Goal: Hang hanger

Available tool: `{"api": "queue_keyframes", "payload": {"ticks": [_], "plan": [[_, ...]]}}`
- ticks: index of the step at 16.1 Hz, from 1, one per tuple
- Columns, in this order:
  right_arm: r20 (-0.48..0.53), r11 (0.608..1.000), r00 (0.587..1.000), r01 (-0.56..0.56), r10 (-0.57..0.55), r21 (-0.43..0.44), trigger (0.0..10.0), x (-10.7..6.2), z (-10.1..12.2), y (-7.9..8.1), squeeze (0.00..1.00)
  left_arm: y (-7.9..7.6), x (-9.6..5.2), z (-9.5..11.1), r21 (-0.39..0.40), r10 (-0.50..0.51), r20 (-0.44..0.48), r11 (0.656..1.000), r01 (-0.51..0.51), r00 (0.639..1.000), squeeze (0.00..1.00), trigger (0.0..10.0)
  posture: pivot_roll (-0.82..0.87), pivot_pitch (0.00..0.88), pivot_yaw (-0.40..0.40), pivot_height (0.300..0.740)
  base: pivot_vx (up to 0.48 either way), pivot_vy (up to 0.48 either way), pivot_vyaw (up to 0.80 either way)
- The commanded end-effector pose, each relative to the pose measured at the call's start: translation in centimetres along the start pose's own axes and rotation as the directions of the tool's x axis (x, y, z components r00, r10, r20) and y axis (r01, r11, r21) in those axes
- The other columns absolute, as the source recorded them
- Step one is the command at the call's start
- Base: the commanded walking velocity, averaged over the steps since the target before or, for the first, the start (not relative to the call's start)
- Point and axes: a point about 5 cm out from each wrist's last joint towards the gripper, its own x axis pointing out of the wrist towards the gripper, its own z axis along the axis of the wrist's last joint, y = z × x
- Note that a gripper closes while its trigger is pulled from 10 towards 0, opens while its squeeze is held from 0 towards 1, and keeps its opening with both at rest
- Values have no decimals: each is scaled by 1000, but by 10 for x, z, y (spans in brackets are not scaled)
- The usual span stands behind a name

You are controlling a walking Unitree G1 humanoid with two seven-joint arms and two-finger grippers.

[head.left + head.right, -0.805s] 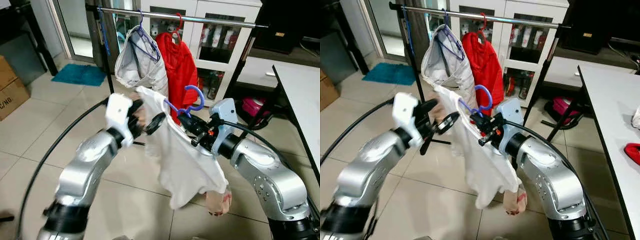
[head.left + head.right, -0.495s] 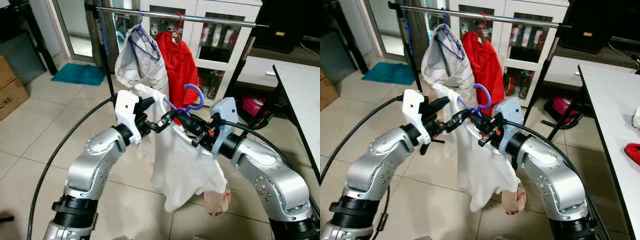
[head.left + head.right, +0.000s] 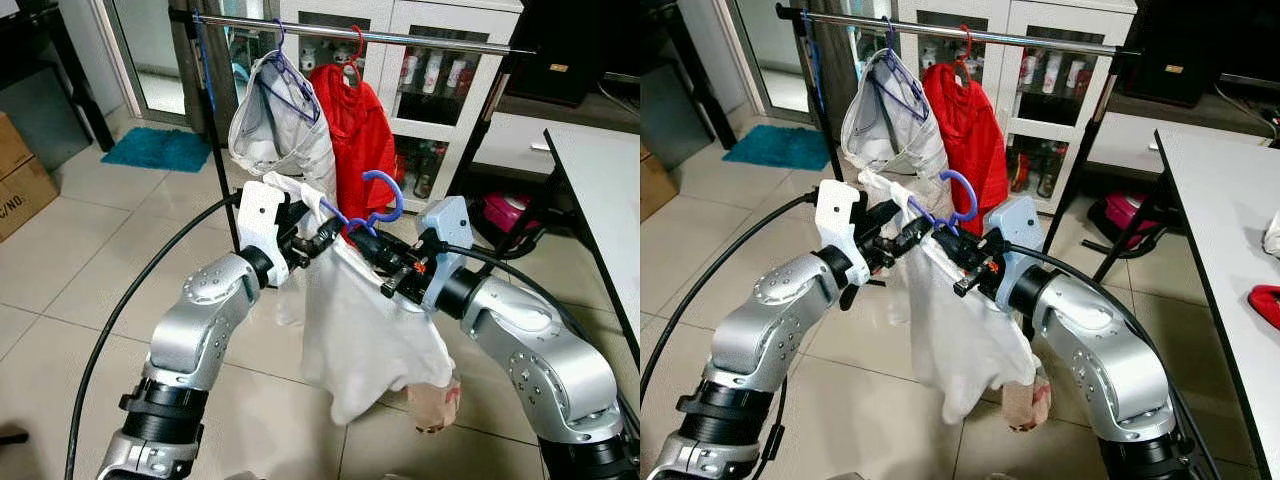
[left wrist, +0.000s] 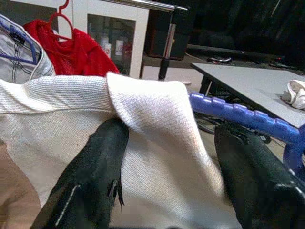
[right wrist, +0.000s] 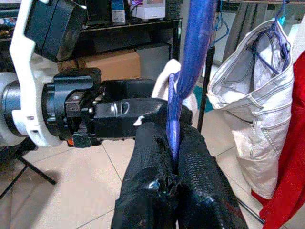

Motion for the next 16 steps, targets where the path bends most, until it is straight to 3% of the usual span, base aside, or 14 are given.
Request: {"api": "queue_keyframes", "payload": {"ticks": [1, 16], "plan": [[58, 999, 998, -31, 33, -42, 0, 2, 14, 3, 0, 1, 4, 5, 9, 7, 12, 1000, -7, 1000, 0, 0, -125, 0, -4, 740, 0, 0, 0], [19, 997, 999, 42, -41, -61, 0, 3, 11, -8, 0, -5, 4, 1, 28, 54, -24, 998, -53, 998, 0, 0, -126, 0, -10, 740, 0, 0, 0]]}}
